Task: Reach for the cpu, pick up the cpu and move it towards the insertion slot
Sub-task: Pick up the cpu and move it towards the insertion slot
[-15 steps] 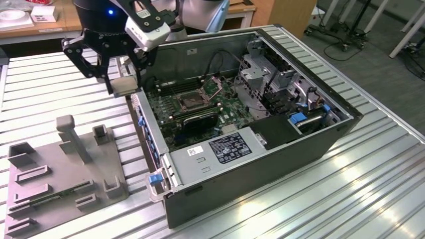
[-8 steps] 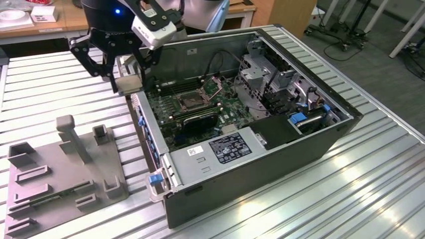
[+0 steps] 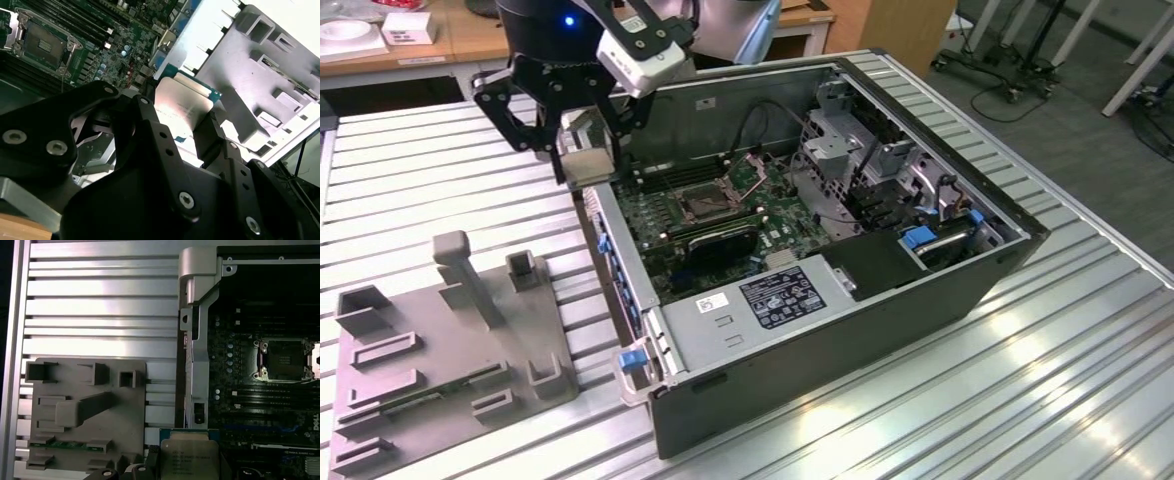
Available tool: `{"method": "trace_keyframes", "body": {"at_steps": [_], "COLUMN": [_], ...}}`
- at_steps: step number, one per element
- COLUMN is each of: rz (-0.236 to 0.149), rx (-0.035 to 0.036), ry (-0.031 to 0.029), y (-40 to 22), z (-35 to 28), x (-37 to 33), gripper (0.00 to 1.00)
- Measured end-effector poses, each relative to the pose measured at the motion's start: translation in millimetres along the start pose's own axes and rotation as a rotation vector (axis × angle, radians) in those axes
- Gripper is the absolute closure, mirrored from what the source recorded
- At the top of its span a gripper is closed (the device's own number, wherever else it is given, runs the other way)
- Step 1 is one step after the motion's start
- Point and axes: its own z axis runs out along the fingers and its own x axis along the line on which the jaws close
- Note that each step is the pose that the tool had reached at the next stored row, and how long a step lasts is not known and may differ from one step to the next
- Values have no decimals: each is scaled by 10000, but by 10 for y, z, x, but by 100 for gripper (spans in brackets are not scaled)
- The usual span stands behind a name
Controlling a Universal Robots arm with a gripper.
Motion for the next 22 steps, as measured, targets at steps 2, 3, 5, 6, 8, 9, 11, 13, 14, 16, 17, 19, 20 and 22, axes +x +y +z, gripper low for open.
{"method": "trace_keyframes", "body": {"at_steps": [2, 3, 5, 6, 8, 9, 11, 13, 14, 16, 17, 19, 20, 22], "rz": [0, 1, 1, 1, 2, 2, 2, 3, 3, 3, 3, 3, 3, 3], "rx": [0, 0, 0, 0, 0, 0, 0, 0, 0, 0, 0, 1, -1, 0], "ry": [0, 0, 0, 0, 0, 0, 0, 0, 0, -1, -1, 0, -1, 0], "y": [2, 3, 6, 7, 9, 10, 15, 19, 21, 25, 27, 30, 31, 33], "z": [1, 1, 2, 3, 4, 4, 5, 5, 5, 6, 6, 6, 7, 8], "x": [-17, -26, -41, -49, -65, -74, -93, -111, -119, -132, -139, -154, -162, -178], "gripper": [46, 46, 46, 46, 46, 46, 46, 46, 46, 46, 46, 46, 46, 46]}}
